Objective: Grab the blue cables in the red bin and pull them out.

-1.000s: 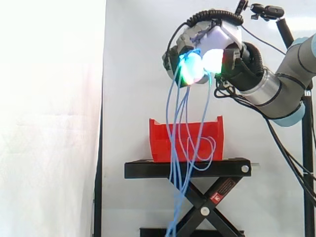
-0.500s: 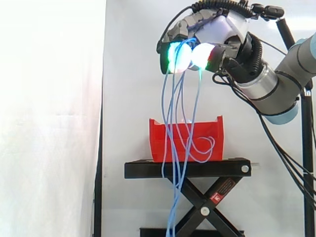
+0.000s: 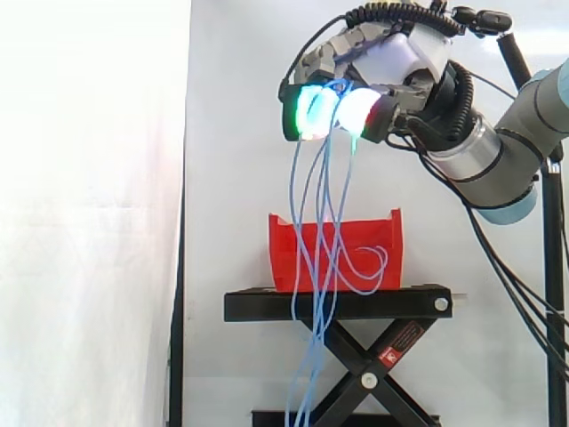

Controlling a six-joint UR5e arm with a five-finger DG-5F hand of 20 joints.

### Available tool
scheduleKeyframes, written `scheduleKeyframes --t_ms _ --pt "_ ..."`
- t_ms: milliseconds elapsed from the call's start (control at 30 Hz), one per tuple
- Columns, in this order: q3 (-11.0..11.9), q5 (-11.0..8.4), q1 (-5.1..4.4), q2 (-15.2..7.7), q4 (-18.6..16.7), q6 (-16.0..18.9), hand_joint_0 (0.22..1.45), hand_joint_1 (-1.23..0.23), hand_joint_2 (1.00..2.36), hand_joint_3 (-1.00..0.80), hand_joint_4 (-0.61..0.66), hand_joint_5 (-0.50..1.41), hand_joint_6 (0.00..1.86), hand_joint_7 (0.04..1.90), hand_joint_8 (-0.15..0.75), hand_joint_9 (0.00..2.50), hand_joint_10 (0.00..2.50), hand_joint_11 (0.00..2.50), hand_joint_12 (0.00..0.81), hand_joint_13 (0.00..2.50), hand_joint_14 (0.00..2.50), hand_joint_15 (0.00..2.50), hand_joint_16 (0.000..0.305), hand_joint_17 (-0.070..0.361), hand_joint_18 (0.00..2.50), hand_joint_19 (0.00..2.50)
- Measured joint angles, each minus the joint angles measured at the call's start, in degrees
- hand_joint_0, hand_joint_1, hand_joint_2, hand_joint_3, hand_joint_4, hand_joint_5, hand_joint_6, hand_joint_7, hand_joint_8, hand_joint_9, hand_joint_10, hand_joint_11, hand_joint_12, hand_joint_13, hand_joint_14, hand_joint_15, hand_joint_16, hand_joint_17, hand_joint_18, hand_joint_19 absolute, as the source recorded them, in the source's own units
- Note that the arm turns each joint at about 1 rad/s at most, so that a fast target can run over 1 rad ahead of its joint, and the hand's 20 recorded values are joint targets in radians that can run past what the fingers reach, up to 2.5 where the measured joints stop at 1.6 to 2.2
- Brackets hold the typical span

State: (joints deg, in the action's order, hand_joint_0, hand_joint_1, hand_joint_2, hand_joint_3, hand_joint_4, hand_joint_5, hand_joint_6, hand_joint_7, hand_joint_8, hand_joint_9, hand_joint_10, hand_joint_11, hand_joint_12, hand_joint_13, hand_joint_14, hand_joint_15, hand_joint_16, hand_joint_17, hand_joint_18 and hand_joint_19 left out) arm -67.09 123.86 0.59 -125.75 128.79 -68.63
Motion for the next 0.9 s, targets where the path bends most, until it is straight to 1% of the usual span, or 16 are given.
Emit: scheduleKeyframes --t_ms 367,467,600,733,900 --pt "0.00 0.27 0.02 0.00 0.21 -1.85 0.80 -0.92 1.00 -1.00 0.28 1.00 0.00 0.86 0.248 1.39 0.04 1.08 0.333 1.57 0.17 1.56 0.041 0.093 0.97 1.21" --pt "0.00 0.97 0.02 0.00 0.06 -4.01 0.80 -0.92 1.00 -1.00 0.28 1.00 0.00 0.86 0.247 1.39 0.04 1.07 0.322 1.57 0.17 1.57 0.041 0.092 0.97 1.21" --pt "-0.02 3.11 0.02 -0.01 -0.21 -8.31 0.80 -0.91 1.00 -1.00 0.27 1.00 0.00 0.86 0.251 1.39 0.04 1.08 0.333 1.57 0.18 1.57 0.041 0.092 0.97 1.21" --pt "-0.03 4.99 0.02 -0.02 -0.24 -12.24 0.80 -0.91 1.00 -1.00 0.27 1.00 0.00 0.85 0.250 1.39 0.04 1.08 0.324 1.57 0.17 1.57 0.041 0.092 0.97 1.21" --pt "-0.02 6.83 0.02 -0.02 -0.18 -17.29 0.80 -0.91 1.00 -1.00 0.27 1.00 0.00 0.85 0.255 1.39 0.04 1.08 0.332 1.57 0.18 1.57 0.041 0.092 0.97 1.21"
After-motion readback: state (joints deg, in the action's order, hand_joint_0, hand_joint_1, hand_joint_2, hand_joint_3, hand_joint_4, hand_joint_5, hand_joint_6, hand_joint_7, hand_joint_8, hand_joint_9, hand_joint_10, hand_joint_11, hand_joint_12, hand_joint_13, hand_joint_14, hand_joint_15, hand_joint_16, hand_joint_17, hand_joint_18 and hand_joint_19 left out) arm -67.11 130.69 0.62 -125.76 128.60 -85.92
